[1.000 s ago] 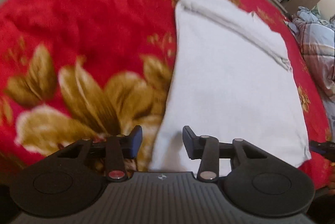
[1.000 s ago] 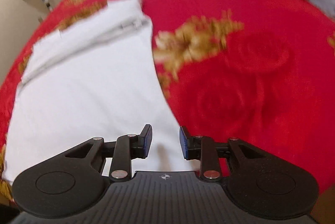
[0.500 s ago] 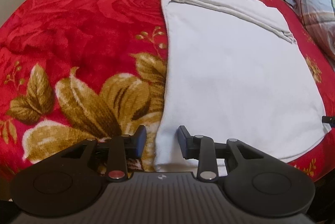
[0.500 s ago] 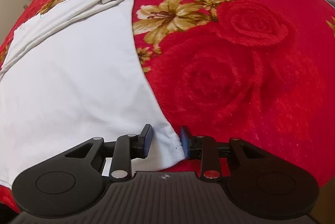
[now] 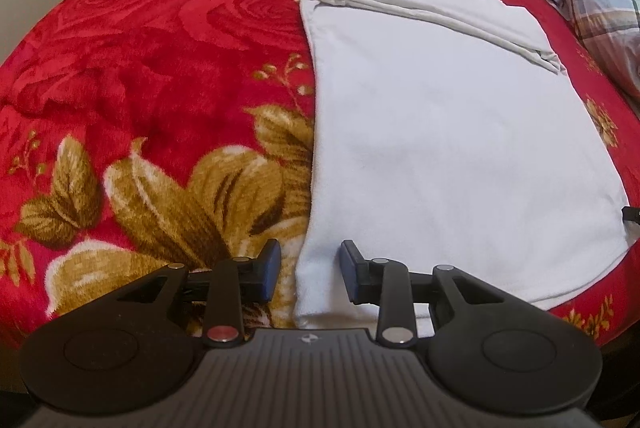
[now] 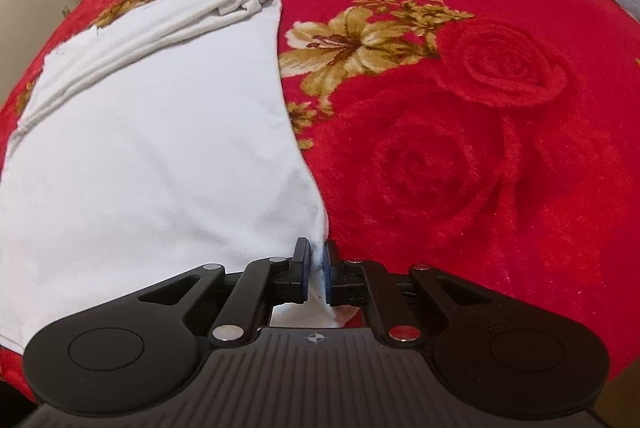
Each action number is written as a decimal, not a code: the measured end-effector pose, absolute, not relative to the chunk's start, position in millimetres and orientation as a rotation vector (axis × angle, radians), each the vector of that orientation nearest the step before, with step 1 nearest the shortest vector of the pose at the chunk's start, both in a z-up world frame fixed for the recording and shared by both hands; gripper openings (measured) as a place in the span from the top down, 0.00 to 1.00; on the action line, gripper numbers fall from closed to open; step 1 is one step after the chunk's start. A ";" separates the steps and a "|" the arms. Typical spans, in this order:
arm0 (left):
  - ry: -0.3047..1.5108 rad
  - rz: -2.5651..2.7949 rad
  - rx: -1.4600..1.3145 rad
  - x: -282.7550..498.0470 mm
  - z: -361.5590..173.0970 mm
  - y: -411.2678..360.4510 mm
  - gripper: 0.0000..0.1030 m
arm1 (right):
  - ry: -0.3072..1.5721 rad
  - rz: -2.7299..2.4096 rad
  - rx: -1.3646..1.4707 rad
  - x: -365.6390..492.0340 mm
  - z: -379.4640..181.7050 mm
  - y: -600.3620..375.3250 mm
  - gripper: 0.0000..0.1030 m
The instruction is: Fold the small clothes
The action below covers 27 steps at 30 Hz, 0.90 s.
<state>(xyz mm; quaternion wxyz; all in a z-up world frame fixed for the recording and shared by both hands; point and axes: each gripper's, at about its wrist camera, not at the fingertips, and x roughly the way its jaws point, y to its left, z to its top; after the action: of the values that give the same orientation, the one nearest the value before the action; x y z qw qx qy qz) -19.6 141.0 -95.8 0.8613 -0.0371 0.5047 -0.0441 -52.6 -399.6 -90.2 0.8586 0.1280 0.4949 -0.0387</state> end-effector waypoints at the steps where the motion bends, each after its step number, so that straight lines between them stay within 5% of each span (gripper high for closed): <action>1: 1.058 -0.093 -0.075 -19.8 -95.8 140.7 0.65 | 1.042 -0.078 0.267 -52.4 -90.9 -399.4 0.94; 7: 1.054 -0.101 -0.061 -20.1 -95.9 138.8 0.70 | 1.054 -0.066 0.204 -50.5 -95.7 -391.4 0.91; 9: 1.043 -0.122 -0.061 -20.7 -94.0 137.8 0.94 | 1.052 -0.069 0.206 -50.2 -95.0 -392.0 0.94; 15: 0.963 -0.197 -0.099 -31.2 -58.5 140.3 0.97 | 0.964 -0.033 0.292 -57.6 -66.7 -399.3 0.96; 27: 0.613 -0.420 -0.238 -132.8 112.5 220.1 0.98 | 0.611 0.275 0.461 -181.0 87.7 -427.3 0.97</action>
<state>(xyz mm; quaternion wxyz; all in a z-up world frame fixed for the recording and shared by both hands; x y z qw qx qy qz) -132.8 220.1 112.5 0.9249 -0.1162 0.2988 -0.2047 -181.0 -427.3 87.7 0.9185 0.2241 0.2970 0.1340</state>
